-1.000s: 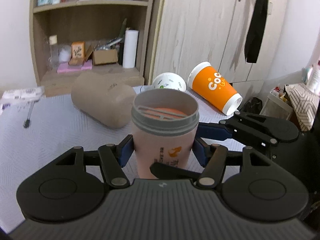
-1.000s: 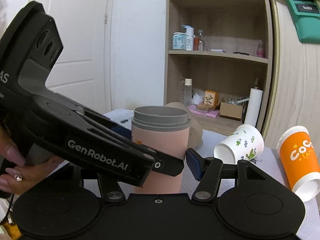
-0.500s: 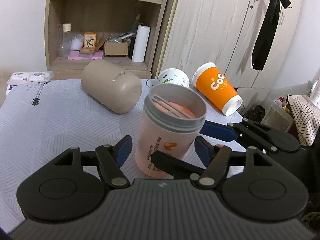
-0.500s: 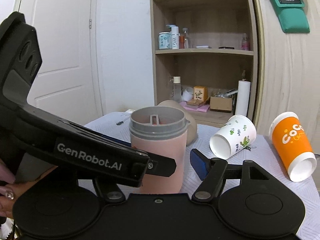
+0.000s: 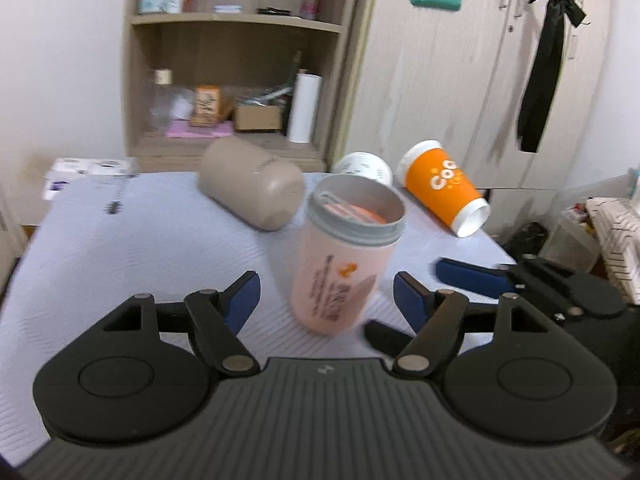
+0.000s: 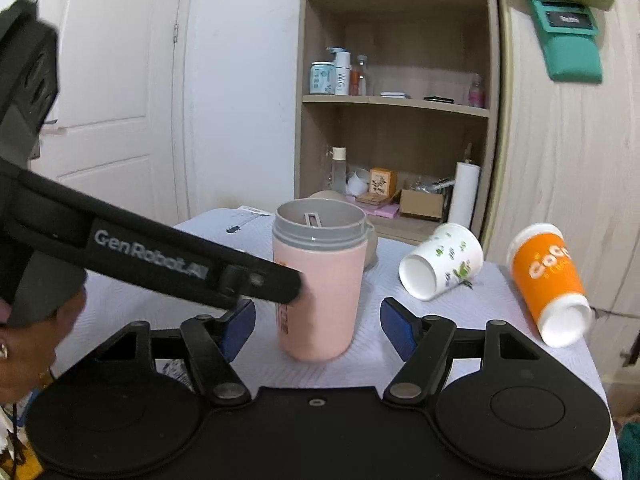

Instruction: Flip cup upright

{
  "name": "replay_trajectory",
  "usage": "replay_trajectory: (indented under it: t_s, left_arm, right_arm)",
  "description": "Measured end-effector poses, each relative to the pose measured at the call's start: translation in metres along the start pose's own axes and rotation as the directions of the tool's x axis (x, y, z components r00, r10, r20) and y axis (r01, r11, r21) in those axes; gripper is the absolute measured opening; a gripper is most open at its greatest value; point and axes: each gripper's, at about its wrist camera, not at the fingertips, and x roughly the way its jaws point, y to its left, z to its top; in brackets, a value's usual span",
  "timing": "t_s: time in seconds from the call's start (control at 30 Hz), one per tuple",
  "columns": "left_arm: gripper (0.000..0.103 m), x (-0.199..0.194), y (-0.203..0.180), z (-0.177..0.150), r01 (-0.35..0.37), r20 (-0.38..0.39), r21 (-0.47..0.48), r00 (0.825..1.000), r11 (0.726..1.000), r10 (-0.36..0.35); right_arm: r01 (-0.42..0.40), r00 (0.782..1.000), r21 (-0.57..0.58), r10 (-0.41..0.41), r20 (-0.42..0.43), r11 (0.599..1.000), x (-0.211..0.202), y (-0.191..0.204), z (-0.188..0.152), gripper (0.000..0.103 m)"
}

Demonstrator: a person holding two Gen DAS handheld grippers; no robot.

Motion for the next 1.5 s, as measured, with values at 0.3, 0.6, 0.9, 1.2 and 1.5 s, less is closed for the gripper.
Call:
replay_trajectory:
  t_s: [0.3,0.6,0.9,1.2,1.5]
  left_arm:
    - [0.073,-0.042,0.001,-0.013,-0.149,-0.006,-0.013,0.989,0.989,0.149]
    - [0.094,-0.079,-0.009,-0.012,-0.182,0.042,0.024,0.983,0.983,0.181]
    - [0.102,-0.091,-0.017,-0.009,-0.269,0.034,0.048,0.963,0.962,0.268]
    - [0.103,-0.11,-0.018,-0.014,-0.331,0.049,0.034,0.943,0.943,0.329]
    - [0.103,-0.114,-0.01,-0.019,-0.35,0.008,0.011,0.937,0.937,0.35]
  right_arm:
    - [0.065,0.998,0.111,-0.067,0.015,0.992,-0.047,-0.013,0.007,0.078]
    - [0.106,0.994,0.099,-0.104,-0.029,0.989,-0.074,-0.008,0.026,0.081]
    - [0.167,0.986,0.049,-0.166,-0.023,0.985,-0.087,0.005,0.035,0.103]
    - [0.245,0.968,0.089,-0.24,-0.068,0.965,-0.09,0.005,0.035,0.103]
    - [0.278,0.959,0.071,-0.273,-0.075,0.958,-0.098,0.013,0.036,0.103]
